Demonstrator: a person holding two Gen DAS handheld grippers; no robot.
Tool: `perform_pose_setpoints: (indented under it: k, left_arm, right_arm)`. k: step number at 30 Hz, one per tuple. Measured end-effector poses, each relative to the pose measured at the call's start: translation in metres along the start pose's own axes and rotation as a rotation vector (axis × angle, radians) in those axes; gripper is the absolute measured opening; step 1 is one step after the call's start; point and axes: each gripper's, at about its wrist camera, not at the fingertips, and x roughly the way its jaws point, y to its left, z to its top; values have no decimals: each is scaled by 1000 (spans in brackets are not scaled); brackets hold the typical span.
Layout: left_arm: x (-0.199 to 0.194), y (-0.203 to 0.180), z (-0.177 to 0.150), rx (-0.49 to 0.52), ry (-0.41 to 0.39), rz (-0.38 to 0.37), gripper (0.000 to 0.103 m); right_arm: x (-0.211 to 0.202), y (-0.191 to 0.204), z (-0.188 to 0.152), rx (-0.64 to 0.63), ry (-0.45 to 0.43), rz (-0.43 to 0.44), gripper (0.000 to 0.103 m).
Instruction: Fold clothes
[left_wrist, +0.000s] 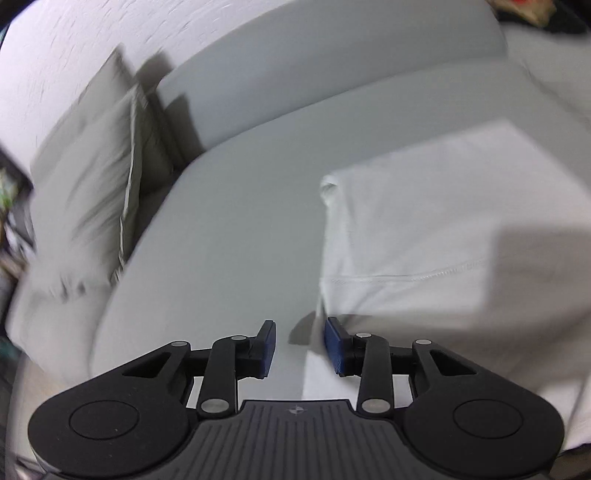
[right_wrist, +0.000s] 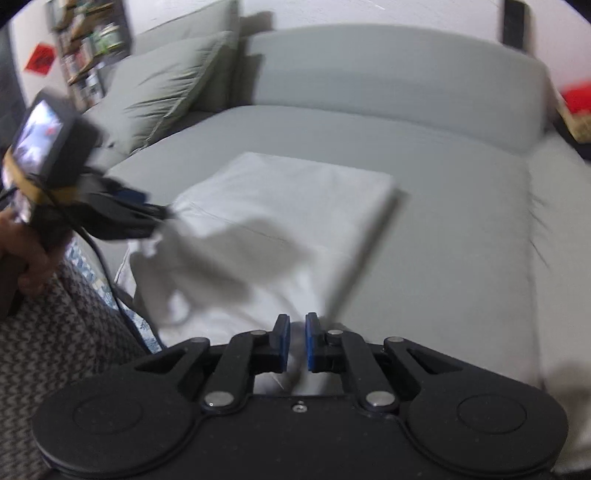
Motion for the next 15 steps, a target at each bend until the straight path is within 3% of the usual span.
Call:
perform_pose_setpoints:
  k: [3,6,8,10,12,15]
  left_arm:
    - [-24,22,1,-80,-138,-10,45]
    - [-34,31,8,-157,-238,-79,45]
    - [-31,27,19,-169,-260,-193,45]
    - [-24,10,27,-79,-273,-280,46]
    - [-10,-11,38,44,-288,-289,48]
    - [36,-22,57,28,-231,-249,48]
  right_arm:
    - [0,-21,7,91,-41,46,22]
    - [28,-30,20,155,-55,90,23]
    - [47,-36,30,198,-64,120,22]
    - [65,-42,39,241,-73,149,22]
    - [84,-48,48,284,-83,179,22]
    - [111,-57,62,348,-97,223,22]
